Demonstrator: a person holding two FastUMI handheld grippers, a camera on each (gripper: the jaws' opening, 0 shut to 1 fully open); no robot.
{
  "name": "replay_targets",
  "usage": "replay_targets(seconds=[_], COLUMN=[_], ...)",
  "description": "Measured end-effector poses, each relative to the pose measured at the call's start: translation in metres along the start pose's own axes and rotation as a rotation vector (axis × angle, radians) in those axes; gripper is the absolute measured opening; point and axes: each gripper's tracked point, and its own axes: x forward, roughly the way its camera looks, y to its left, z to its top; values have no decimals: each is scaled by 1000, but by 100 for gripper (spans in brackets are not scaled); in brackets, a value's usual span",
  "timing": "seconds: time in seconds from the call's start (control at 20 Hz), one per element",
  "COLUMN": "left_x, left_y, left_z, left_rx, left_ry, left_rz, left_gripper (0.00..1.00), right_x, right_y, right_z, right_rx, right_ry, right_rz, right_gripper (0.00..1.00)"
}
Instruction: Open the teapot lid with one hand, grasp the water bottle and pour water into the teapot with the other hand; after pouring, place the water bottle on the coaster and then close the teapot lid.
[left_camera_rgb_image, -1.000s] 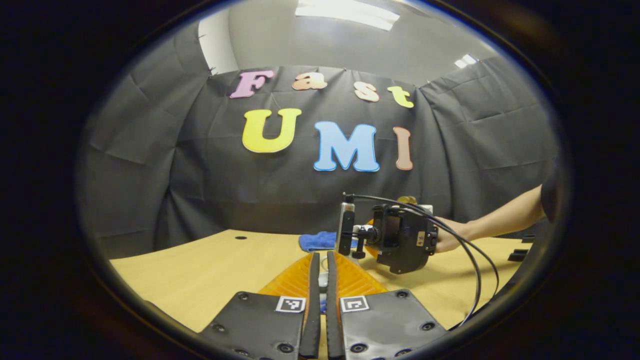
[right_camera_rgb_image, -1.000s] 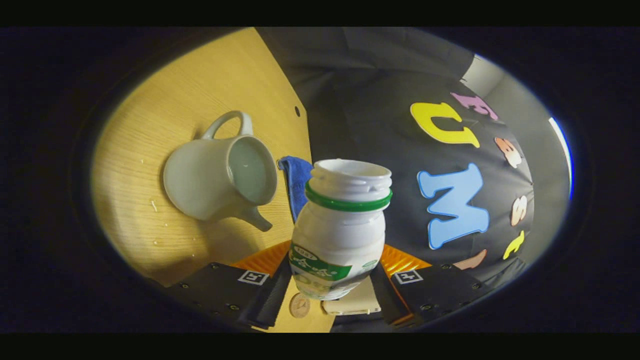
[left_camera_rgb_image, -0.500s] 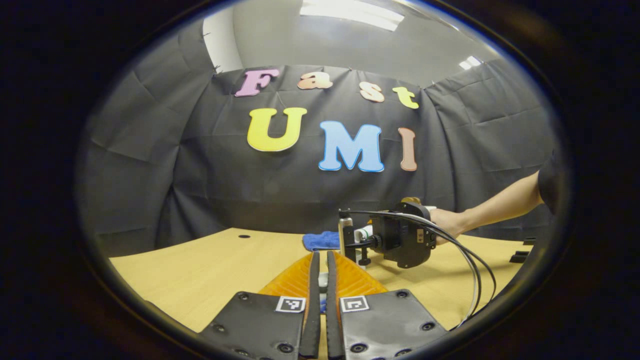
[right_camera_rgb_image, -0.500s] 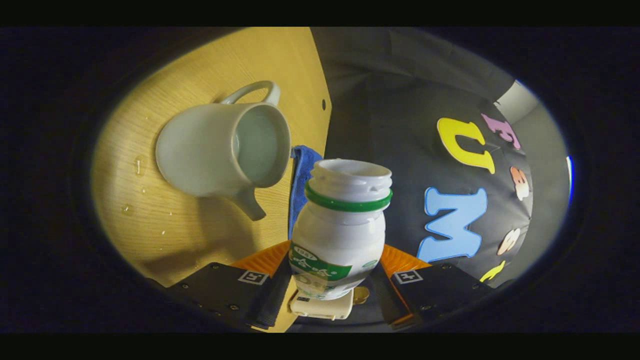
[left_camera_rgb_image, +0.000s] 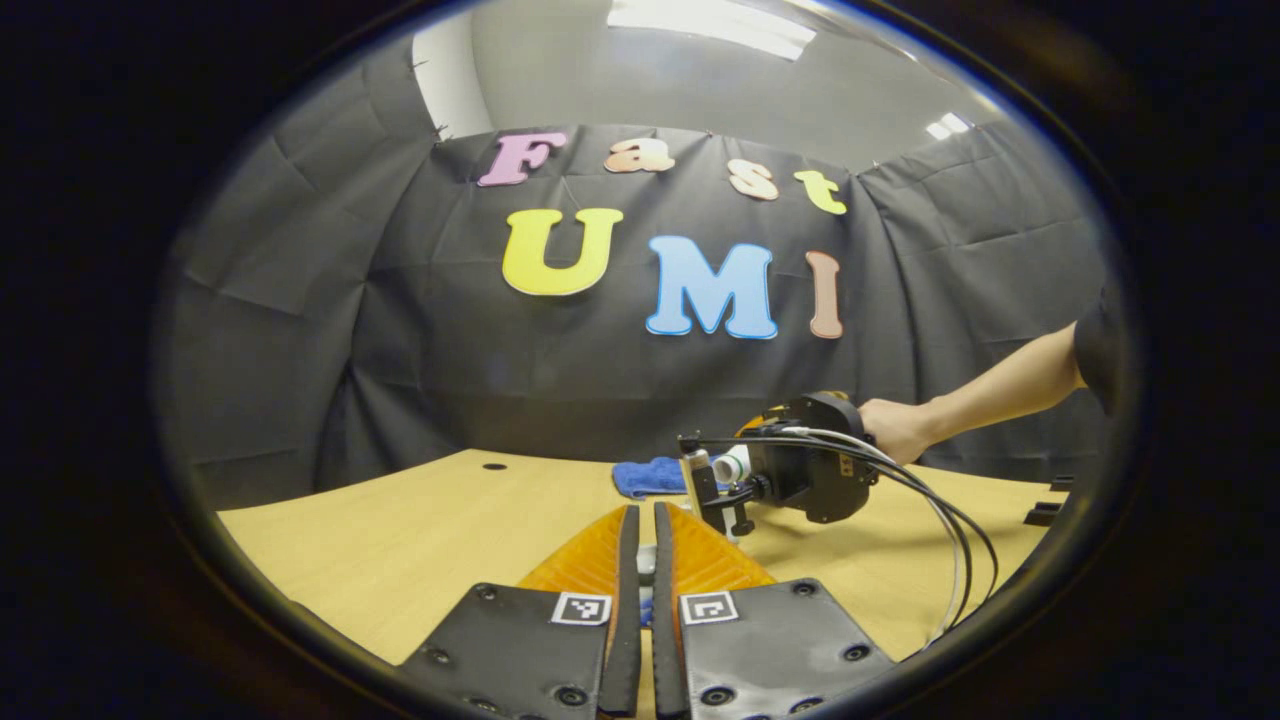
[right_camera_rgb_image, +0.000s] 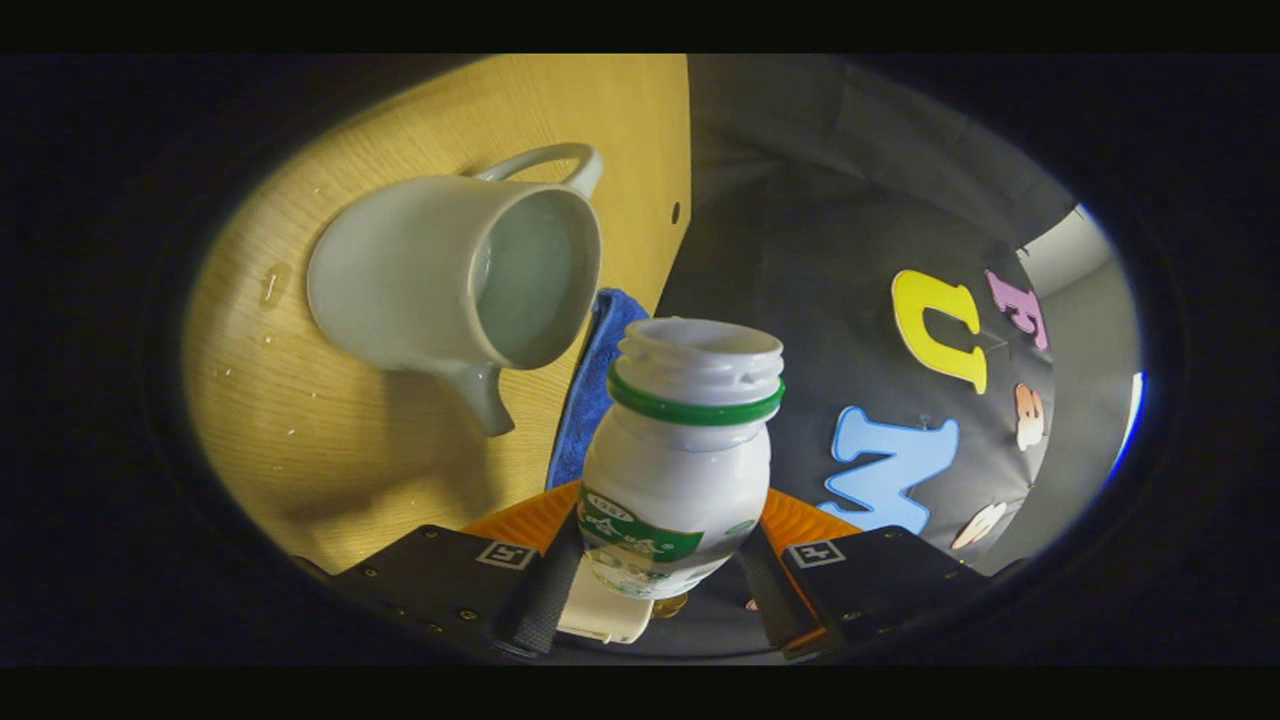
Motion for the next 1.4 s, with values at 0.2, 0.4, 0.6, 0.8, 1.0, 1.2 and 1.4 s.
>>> replay_targets(seconds=[0.2, 0.4, 0.6, 0.8, 1.0, 1.2, 1.4], left_x=[0, 0, 0, -1, 1, -2, -2], left_y=[0, 1, 2, 2, 0, -2, -2], left_z=[-2, 0, -3, 0, -2, 1, 2], left_rx=[-2, 3, 0, 1, 4, 9, 15], left_ry=[11, 4, 12, 5, 10, 5, 7], left_rz=[-1, 0, 1, 1, 0, 0, -1], left_gripper=[15, 12, 15, 12, 11, 11, 15], right_x=[-1, -2, -1, -1, -3, -6, -8], right_y=[-7, -7, -12, -13, -16, -18, -24], right_z=[-2, 3, 4, 3, 2, 2, 1], right_rx=[-44, -66, -94, -107, -123, -139, -165], right_ry=[4, -9, -10, -9, -6, -2, -3], right_rz=[-18, -27, -40, -42, -44, -45, -62], right_gripper=[75, 75, 75, 74, 75, 75, 75])
